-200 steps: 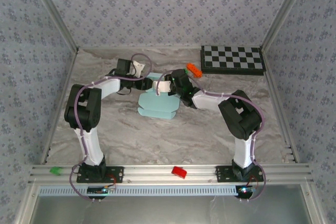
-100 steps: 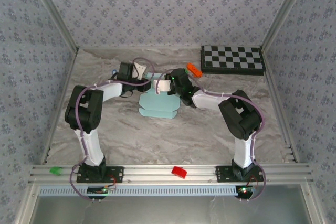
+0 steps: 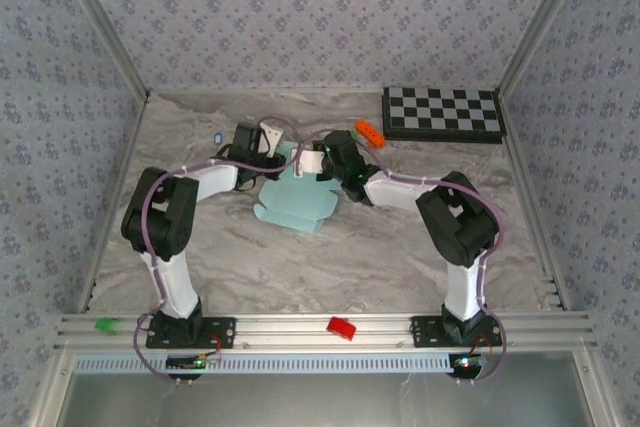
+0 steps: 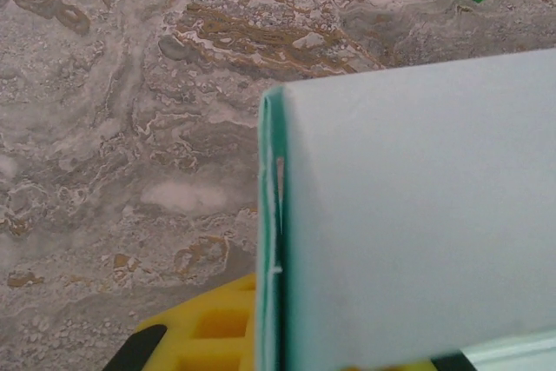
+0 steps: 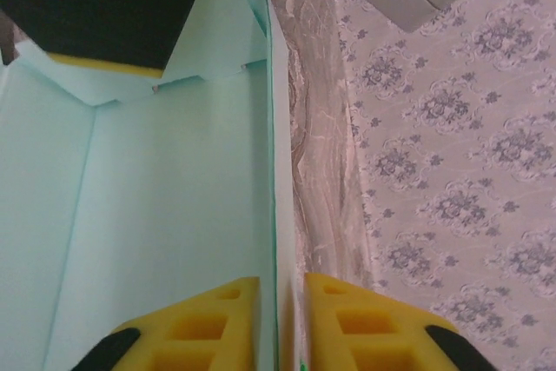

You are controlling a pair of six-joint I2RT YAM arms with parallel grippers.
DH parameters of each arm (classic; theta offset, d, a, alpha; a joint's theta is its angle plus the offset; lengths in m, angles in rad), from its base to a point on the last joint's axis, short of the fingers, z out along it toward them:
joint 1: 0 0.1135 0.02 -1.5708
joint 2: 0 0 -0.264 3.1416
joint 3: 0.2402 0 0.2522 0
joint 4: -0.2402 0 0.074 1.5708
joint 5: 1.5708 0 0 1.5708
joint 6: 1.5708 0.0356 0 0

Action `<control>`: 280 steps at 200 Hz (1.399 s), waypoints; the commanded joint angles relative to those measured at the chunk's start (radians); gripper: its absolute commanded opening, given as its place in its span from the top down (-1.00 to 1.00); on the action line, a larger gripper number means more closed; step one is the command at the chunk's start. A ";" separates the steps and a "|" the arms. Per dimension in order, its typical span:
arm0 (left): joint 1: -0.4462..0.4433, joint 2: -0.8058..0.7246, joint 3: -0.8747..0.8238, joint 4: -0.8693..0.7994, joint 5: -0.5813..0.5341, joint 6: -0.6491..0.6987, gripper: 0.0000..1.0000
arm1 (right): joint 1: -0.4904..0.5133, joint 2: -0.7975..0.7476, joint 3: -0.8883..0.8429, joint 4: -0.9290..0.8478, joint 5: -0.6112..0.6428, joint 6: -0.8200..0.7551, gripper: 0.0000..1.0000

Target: Fold the paper box

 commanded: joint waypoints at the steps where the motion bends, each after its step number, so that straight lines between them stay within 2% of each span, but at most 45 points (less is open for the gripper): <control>1: -0.010 -0.054 0.000 -0.012 -0.037 -0.008 0.83 | 0.008 -0.042 0.002 0.009 0.022 0.055 0.39; 11: -0.010 -0.059 -0.001 -0.015 -0.044 -0.013 0.83 | 0.009 -0.052 -0.005 0.024 0.030 0.072 0.20; 39: -0.012 -0.074 0.002 -0.036 -0.070 -0.032 0.83 | 0.019 -0.092 -0.020 0.044 0.049 0.115 -0.16; 62: -0.014 -0.089 -0.003 -0.057 -0.103 -0.044 0.82 | 0.027 -0.135 -0.019 0.034 0.076 0.162 -0.33; 79: -0.017 -0.098 0.002 -0.080 -0.137 -0.063 0.82 | 0.036 -0.172 -0.005 -0.002 0.103 0.208 -0.37; 126: -0.017 -0.133 0.019 -0.183 -0.235 -0.196 0.82 | 0.038 -0.273 0.105 -0.240 0.184 0.494 -0.40; 156: -0.019 -0.129 0.100 -0.352 -0.234 -0.317 0.79 | 0.012 -0.301 0.217 -0.524 0.162 0.819 -0.43; 182: -0.025 -0.161 0.104 -0.398 -0.237 -0.379 0.84 | -0.031 -0.286 0.318 -0.748 0.120 1.057 -0.47; 229: -0.037 -0.186 0.121 -0.487 -0.238 -0.428 0.94 | -0.077 -0.231 0.395 -0.894 0.023 1.220 -0.39; 271: -0.054 -0.185 0.129 -0.521 -0.248 -0.425 1.00 | -0.069 -0.140 0.480 -0.954 -0.052 1.231 -0.12; 280: -0.054 -0.187 0.131 -0.525 -0.250 -0.424 1.00 | -0.069 -0.120 0.502 -0.967 -0.050 1.243 -0.01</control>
